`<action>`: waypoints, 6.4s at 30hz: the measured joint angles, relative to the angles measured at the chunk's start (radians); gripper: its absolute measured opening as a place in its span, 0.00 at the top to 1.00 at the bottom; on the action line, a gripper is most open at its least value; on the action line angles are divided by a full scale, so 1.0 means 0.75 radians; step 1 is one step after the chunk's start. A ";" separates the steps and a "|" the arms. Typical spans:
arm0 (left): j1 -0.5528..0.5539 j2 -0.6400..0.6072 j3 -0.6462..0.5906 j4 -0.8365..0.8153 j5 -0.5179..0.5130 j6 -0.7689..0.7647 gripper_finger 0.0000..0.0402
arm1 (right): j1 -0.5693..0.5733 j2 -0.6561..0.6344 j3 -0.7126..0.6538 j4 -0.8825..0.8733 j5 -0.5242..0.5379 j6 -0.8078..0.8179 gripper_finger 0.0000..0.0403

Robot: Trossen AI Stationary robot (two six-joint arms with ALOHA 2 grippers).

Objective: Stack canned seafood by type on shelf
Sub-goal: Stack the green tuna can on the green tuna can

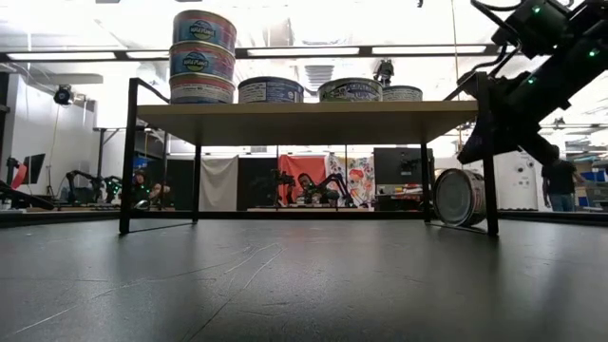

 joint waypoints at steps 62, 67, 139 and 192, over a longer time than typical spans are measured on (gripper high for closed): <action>0.001 0.000 0.000 0.001 0.001 -0.004 0.60 | 0.680 0.166 0.372 -0.750 0.355 -0.303 0.97; 0.001 0.000 0.000 0.001 0.001 0.001 0.60 | 0.680 0.223 0.372 -0.743 0.480 -0.446 0.97; -0.184 -0.083 0.000 -0.201 -0.409 0.198 0.60 | -0.188 0.604 0.469 -0.394 -0.338 -1.529 0.27; -0.187 -0.083 0.000 -0.211 -0.373 0.163 0.60 | -0.193 0.595 0.423 -0.505 -0.450 -1.369 0.26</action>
